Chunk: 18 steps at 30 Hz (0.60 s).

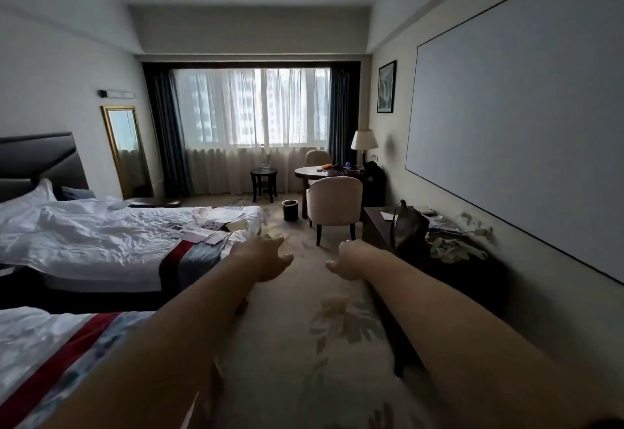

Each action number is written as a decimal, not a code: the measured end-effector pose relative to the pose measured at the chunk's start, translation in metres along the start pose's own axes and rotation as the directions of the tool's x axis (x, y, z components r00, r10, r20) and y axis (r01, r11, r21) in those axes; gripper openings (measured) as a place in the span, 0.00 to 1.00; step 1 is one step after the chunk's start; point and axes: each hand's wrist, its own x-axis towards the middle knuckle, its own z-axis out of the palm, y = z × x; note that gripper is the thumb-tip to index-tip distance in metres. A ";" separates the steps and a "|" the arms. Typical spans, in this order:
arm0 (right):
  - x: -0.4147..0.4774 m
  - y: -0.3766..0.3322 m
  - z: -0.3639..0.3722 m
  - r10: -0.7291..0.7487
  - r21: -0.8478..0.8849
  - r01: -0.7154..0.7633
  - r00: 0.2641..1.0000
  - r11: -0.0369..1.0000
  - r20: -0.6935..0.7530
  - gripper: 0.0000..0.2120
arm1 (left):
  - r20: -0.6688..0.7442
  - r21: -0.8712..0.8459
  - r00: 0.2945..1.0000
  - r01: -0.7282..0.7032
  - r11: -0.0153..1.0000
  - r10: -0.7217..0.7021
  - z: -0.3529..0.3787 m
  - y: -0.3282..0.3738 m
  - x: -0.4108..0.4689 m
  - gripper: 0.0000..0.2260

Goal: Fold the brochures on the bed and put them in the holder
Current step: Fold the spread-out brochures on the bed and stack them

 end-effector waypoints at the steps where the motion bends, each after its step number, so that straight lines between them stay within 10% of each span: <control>1: 0.016 0.001 -0.001 -0.002 0.003 0.002 1.000 1.000 0.010 0.33 | 0.010 0.000 1.000 -0.003 1.000 0.003 0.003 -0.003 0.016 0.31; 8: 0.155 0.013 -0.030 -0.052 -0.009 0.053 0.996 0.999 0.079 0.29 | 0.051 0.240 0.998 0.023 0.971 -0.037 0.007 -0.032 0.162 0.28; 18: 0.375 0.023 -0.050 -0.032 0.029 0.031 0.999 0.999 0.035 0.28 | 0.025 0.161 0.998 0.051 0.986 -0.056 0.019 -0.083 0.386 0.23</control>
